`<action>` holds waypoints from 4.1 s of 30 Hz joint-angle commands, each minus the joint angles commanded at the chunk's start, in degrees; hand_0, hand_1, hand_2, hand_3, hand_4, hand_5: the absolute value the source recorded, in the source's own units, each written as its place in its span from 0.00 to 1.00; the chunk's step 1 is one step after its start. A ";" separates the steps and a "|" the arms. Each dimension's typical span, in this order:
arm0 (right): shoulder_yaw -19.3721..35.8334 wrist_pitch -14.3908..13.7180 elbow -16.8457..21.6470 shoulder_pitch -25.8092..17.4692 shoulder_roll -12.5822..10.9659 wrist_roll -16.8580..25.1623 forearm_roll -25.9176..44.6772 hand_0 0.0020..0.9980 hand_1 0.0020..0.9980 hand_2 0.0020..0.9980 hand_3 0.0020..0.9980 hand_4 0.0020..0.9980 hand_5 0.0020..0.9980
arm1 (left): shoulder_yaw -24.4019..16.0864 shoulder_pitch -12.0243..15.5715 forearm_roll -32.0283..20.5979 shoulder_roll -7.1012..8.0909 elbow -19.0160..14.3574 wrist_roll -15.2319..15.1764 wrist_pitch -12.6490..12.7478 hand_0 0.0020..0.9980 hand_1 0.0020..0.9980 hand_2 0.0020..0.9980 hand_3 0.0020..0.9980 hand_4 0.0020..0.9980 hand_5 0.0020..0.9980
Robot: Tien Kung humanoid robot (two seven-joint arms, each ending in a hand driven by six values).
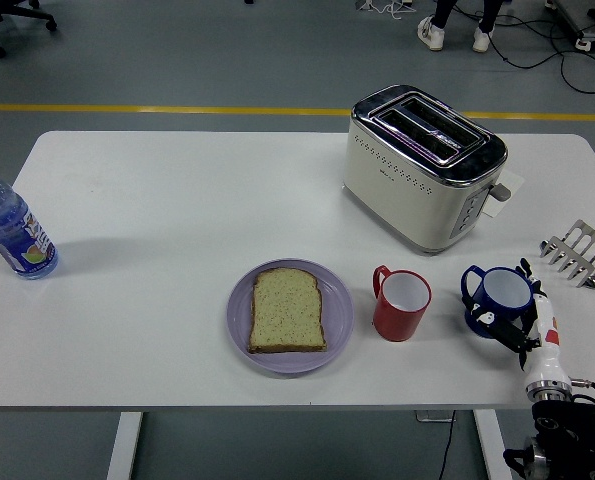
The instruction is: Pick up the cup,pour liquid into bread,place the cup on the desk
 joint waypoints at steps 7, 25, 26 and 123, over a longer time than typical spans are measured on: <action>-0.26 -0.15 -0.88 0.40 0.11 0.38 0.79 0.94 0.85 0.94 1.00 0.99 0.14 | 0.00 -0.02 -0.11 0.00 0.00 0.00 0.00 0.64 0.65 0.66 0.55 0.32 0.84; -1.08 -1.76 -3.03 0.96 0.29 3.91 4.49 0.76 0.62 0.67 0.77 0.94 0.11 | 0.54 0.00 -0.30 0.00 0.03 0.00 -0.01 0.64 0.65 0.66 0.55 0.32 0.84; -1.08 -1.73 -3.03 0.96 0.28 3.97 4.58 0.76 0.62 0.67 0.77 0.94 0.11 | 0.52 -0.01 -0.29 0.00 0.04 0.00 -0.01 0.64 0.65 0.66 0.55 0.32 0.84; -25.71 -9.12 32.05 22.08 -6.59 -54.30 -58.13 0.33 0.32 0.47 0.54 0.68 0.00 | -0.33 0.50 -1.55 0.00 0.05 0.19 -0.19 0.64 0.65 0.66 0.55 0.32 0.84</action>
